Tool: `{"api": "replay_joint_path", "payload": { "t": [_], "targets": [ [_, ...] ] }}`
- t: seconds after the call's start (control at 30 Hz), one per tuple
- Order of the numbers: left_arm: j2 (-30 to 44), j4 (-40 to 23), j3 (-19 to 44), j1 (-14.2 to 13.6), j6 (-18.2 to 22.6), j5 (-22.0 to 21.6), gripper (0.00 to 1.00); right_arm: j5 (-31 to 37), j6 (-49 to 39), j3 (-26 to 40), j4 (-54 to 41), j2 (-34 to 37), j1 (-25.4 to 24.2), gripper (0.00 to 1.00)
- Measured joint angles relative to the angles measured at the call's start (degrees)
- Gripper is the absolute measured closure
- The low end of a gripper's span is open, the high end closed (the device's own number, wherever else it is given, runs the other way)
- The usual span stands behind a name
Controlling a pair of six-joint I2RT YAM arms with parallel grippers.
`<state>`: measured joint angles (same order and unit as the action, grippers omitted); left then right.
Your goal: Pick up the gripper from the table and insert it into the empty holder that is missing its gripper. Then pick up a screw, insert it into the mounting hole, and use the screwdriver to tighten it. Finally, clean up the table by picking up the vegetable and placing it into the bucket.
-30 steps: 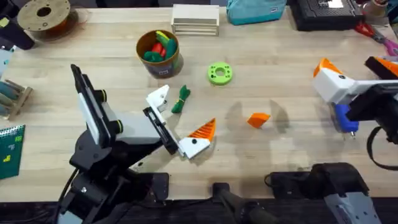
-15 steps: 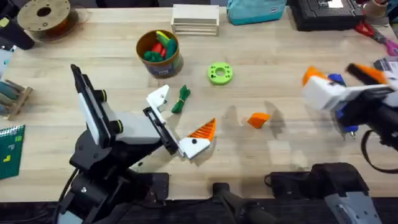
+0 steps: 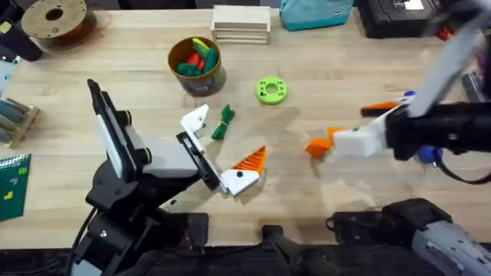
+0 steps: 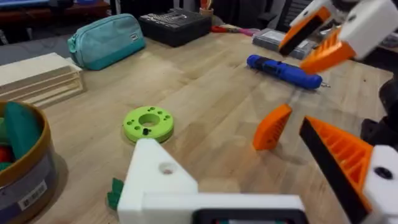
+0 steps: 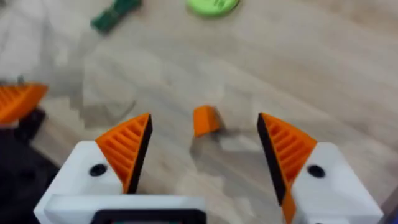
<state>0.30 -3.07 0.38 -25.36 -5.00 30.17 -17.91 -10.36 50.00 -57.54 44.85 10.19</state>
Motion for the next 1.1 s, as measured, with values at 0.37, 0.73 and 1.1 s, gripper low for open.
{"api": "replay_joint_path", "payload": {
  "t": [0.37,0.73,1.1],
  "targets": [
    [0.0,0.0,0.0,0.0,0.0,0.0,0.014,8.5,-4.5,0.0,-3.7,12.3,14.2,0.01],
    [0.0,0.0,0.0,0.0,0.0,0.0,0.013,12.4,-4.7,0.0,-0.4,23.2,14.4,0.01],
    [0.0,0.0,0.0,0.0,0.0,0.0,0.014,13.0,-4.9,0.0,1.3,27.6,14.4,0.28]
  ]
}}
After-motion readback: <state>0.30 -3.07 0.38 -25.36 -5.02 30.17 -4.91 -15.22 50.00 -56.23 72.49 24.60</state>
